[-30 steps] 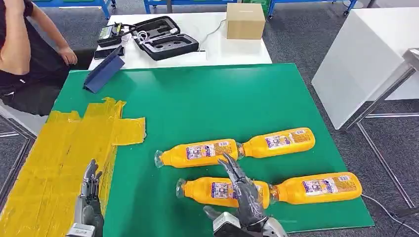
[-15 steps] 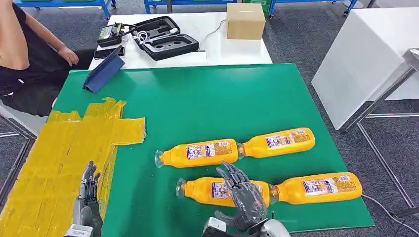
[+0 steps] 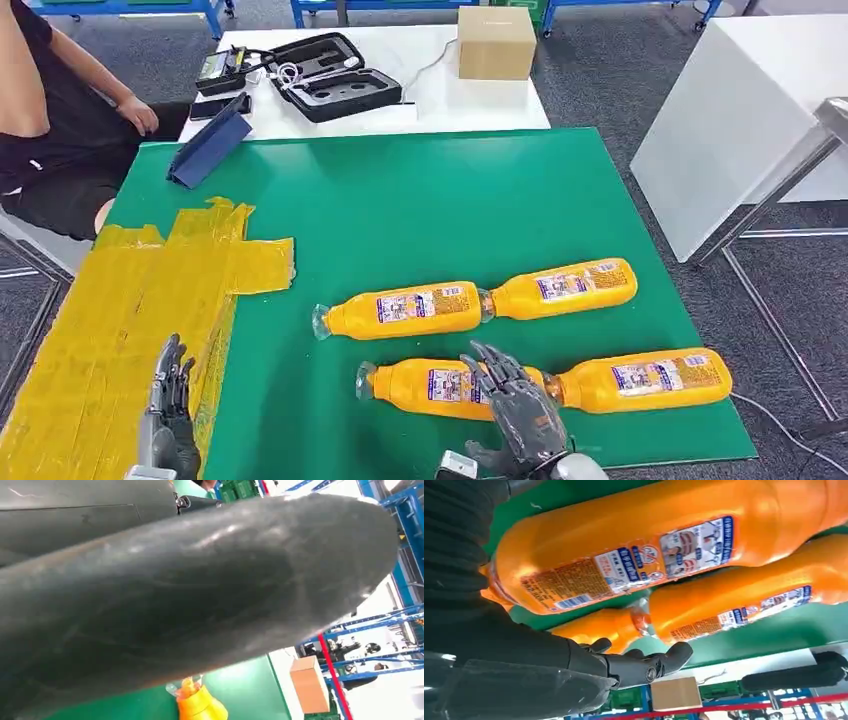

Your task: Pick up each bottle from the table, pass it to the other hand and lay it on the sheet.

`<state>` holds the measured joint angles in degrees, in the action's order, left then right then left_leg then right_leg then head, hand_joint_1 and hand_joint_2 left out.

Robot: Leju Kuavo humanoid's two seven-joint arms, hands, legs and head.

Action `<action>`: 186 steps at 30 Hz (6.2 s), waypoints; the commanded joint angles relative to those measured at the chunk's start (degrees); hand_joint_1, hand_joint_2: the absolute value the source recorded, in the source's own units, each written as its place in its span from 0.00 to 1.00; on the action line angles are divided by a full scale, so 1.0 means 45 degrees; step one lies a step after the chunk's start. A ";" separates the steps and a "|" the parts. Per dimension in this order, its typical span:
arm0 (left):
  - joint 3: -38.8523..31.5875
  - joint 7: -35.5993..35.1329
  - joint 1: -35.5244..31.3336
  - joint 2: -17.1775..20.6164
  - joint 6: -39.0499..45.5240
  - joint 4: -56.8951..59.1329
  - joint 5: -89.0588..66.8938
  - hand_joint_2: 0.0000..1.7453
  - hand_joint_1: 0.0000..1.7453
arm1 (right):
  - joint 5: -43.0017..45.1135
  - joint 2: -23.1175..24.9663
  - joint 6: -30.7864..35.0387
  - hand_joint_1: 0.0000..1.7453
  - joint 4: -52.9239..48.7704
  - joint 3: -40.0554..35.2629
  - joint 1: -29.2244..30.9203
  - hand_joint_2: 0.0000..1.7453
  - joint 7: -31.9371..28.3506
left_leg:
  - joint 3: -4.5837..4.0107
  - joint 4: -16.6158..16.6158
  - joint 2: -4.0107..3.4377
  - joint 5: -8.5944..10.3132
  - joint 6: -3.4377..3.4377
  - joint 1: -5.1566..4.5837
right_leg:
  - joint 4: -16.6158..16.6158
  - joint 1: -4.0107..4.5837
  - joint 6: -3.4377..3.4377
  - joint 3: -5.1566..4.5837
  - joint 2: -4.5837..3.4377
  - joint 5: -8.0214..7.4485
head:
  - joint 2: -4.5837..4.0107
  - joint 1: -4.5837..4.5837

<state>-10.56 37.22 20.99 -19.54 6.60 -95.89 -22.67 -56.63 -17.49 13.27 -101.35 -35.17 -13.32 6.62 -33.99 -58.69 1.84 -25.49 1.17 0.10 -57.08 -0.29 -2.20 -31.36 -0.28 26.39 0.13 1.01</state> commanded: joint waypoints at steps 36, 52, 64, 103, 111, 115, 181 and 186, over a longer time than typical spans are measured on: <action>-0.0092 0.0377 -0.0703 -0.0102 -0.0770 0.0828 0.0042 0.00 0.00 | 0.1065 -0.1022 -0.3289 1.00 0.4013 0.0529 0.2065 1.00 -0.0669 | 0.0128 0.0033 -0.0008 -0.0028 0.0007 0.0011 | 0.0066 0.0015 0.0000 0.0019 0.0026 0.0004 | 0.0000 0.0000; -0.0003 0.0469 -0.0782 -0.0055 -0.0799 0.0985 0.0073 0.00 0.00 | 0.2051 -0.1528 -0.3251 1.00 0.3558 0.0359 0.1775 1.00 -0.1070 | 0.0153 0.0026 0.0004 -0.0026 0.0019 -0.0002 | 0.0061 0.0001 -0.0003 0.0051 0.0031 0.0014 | 0.0000 0.0000; 0.0076 -0.1903 -0.0408 -0.0102 -0.3753 -0.0193 0.6901 1.00 0.00 | 0.3632 0.3424 -0.0535 1.00 0.1184 0.0963 0.3324 1.00 -0.4270 | 0.0089 0.0014 -0.0108 -0.0038 -0.0001 0.0012 | 0.0036 0.0020 0.0016 0.0087 -0.0074 -0.0002 | 0.0000 0.0000; 0.3117 -0.2844 -0.0118 0.0964 -0.4733 -0.0917 0.7558 1.00 0.00 | 0.3278 0.6071 -0.1997 1.00 0.7458 -0.5775 0.6669 1.00 -0.4216 | 0.0066 0.0045 -0.0109 0.0018 -0.0042 0.0045 | 0.0069 0.0049 0.0045 0.0075 -0.0059 -0.0029 | 0.0000 0.0000; 0.2188 -0.2828 -0.0169 0.0421 -0.4974 -0.0871 0.7969 1.00 0.00 | 0.3007 0.5835 -0.2392 1.00 0.7547 -0.5925 0.6391 1.00 -0.4955 | 0.0041 0.0038 -0.0064 0.0031 -0.0033 0.0040 | 0.0065 0.0043 0.0036 0.0043 -0.0016 -0.0028 | 0.0000 0.0000; 0.1424 -0.2934 -0.0376 -0.0011 -0.5455 -0.0695 0.8726 1.00 0.00 | 0.2789 0.5743 -0.2454 1.00 0.7635 -0.5913 0.6116 1.00 -0.5117 | 0.0045 0.0047 -0.0052 0.0032 -0.0032 0.0045 | 0.0082 0.0048 0.0035 0.0034 0.0003 -0.0027 | 0.0000 0.0010; -0.2479 -0.6092 -0.6180 0.4383 0.7422 1.1546 -1.0741 1.00 1.00 | 0.4712 0.3632 -0.2233 0.00 0.7028 -0.0541 0.8778 1.00 -0.3202 | 0.0060 0.0035 -0.0115 0.0129 -0.0060 0.0023 | 0.0029 0.0026 0.0063 0.0051 -0.0079 -0.0136 | 0.0000 -0.0005; -0.2044 -0.7099 -0.6267 0.4598 0.7422 1.2214 -1.2478 1.00 1.00 | 0.4785 0.3543 -0.2559 0.00 0.7581 -0.0781 0.9283 1.00 -0.2921 | 0.0131 0.0093 -0.0125 0.0140 -0.0072 0.0003 | 0.0029 0.0010 0.0072 0.0090 -0.0082 -0.0143 | 0.0000 -0.0005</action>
<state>-19.98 10.43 -7.34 -0.70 40.87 -52.96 -71.42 -35.60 -0.13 3.61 -74.14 -36.20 23.12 -7.96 -33.51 -58.35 1.60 -24.87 0.89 0.13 -57.02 -0.24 -1.92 -30.94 -0.44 25.81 0.13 0.98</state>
